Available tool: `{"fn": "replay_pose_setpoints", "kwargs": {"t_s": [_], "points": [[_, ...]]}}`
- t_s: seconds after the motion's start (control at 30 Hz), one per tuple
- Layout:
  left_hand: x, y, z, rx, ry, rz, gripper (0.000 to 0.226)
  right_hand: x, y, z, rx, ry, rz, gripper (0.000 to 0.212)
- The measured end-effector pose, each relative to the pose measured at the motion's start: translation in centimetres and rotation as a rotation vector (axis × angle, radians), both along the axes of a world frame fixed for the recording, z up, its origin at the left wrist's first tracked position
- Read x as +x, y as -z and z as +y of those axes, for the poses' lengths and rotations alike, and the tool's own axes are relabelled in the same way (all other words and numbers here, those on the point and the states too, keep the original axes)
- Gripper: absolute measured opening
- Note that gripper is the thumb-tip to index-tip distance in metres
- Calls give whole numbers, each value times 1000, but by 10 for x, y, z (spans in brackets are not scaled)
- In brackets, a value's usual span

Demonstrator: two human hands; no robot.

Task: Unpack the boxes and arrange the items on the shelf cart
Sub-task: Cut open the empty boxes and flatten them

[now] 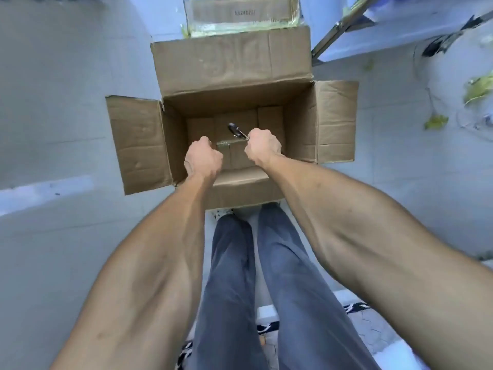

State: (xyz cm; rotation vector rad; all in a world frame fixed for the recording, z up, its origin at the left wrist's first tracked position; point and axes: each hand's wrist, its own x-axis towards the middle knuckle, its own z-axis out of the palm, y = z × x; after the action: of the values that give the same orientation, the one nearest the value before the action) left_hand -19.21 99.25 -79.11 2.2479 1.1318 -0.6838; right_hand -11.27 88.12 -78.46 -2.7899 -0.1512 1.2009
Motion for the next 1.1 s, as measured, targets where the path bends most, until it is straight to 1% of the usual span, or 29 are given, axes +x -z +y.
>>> {"fn": "replay_pose_setpoints", "kwargs": {"t_s": [0.1, 0.23, 0.33, 0.47, 0.57, 0.73, 0.83, 0.9, 0.97, 1.03, 1.1], "points": [[-5, 24, -8, -44, 28, 33, 32, -15, 26, -4, -5, 2, 40, 27], [-29, 53, -23, -131, 153, 141, 34, -45, 62, -12, -52, -10, 113, 26], [-47, 76, -32, -153, 255, 210, 36, -62, 85, -18, -72, -57, 162, 26], [-62, 105, -42, -147, 333, 290, 44, -78, 113, -31, -58, -137, 203, 26], [-76, 121, -46, -100, 436, 319, 37, -81, 129, -35, -68, -146, 181, 28], [-88, 135, -49, 19, 530, 255, 28, -77, 141, -35, -63, -161, 243, 32], [-88, 137, -43, 6, 588, 236, 31, -78, 140, -41, -73, -296, 246, 27], [-89, 132, -39, -28, 636, 216, 32, -81, 136, -46, -81, -375, 209, 24], [-95, 124, -40, -69, 689, 180, 25, -83, 128, -50, -99, -464, 140, 25], [-105, 116, -40, -99, 735, 143, 21, -86, 119, -50, -106, -596, 97, 26], [-113, 108, -34, -80, 774, 91, 21, -86, 110, -44, -89, -756, 112, 23]]}}
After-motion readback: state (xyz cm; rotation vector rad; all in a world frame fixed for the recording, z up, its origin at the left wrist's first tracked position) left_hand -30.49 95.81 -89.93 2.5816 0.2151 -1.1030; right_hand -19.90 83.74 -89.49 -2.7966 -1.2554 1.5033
